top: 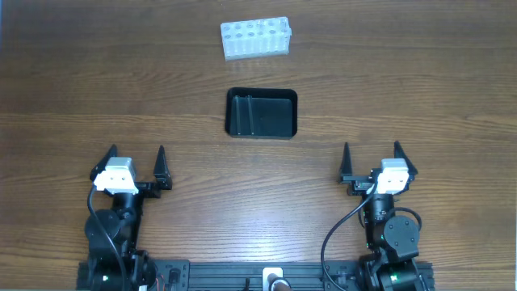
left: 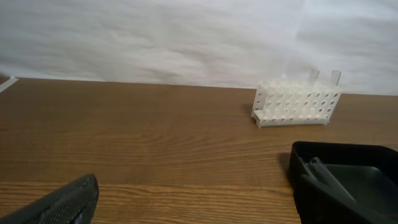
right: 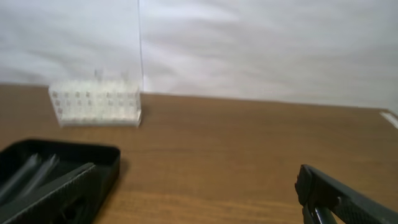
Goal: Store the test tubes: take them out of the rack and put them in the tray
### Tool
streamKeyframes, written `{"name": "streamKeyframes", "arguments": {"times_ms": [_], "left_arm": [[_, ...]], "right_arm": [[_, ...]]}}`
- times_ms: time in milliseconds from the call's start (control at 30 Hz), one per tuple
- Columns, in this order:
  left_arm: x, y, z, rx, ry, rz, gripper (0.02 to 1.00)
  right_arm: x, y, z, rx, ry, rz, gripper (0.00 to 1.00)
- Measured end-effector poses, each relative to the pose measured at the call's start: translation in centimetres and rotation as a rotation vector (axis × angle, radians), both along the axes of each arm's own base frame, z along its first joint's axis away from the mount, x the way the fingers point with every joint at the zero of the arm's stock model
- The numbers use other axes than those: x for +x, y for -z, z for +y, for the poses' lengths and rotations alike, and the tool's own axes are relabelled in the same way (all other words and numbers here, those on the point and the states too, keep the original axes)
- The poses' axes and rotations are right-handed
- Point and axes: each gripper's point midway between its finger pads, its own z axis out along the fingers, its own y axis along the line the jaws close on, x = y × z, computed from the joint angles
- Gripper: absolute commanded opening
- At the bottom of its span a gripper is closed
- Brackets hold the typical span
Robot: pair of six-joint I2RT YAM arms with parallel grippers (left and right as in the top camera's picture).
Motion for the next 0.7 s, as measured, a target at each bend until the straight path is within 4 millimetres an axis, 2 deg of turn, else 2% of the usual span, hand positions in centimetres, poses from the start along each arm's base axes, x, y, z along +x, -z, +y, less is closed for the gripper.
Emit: {"name": "streamKeyframes", "arguments": {"times_ms": [133, 233, 367, 433, 533, 700], "left_arm": [[0.0, 0.0, 0.0, 0.0, 0.0, 0.0, 1.0], [0.0, 0.0, 0.0, 0.0, 0.0, 0.0, 0.996], [0.0, 0.0, 0.0, 0.0, 0.0, 0.0, 1.0], [0.0, 0.0, 0.0, 0.0, 0.0, 0.0, 1.0], [0.0, 0.0, 0.0, 0.0, 0.0, 0.0, 1.0], [0.0, 0.0, 0.0, 0.0, 0.0, 0.0, 1.0]], "right_arm": [[0.9, -0.5, 0.1, 0.006, 0.004, 0.017, 0.991], [2.4, -2.4, 0.5, 0.005, 0.001, 0.035, 0.991], [6.4, -5.6, 1.7, 0.001, -0.02, 0.073, 0.991], [9.4, -6.2, 2.9, -0.009, -0.037, 0.126, 0.991], [14.1, -6.0, 5.8, -0.028, -0.09, 0.2, 0.991], [19.6, -4.0, 12.1, -0.054, -0.189, 0.303, 0.991]]}}
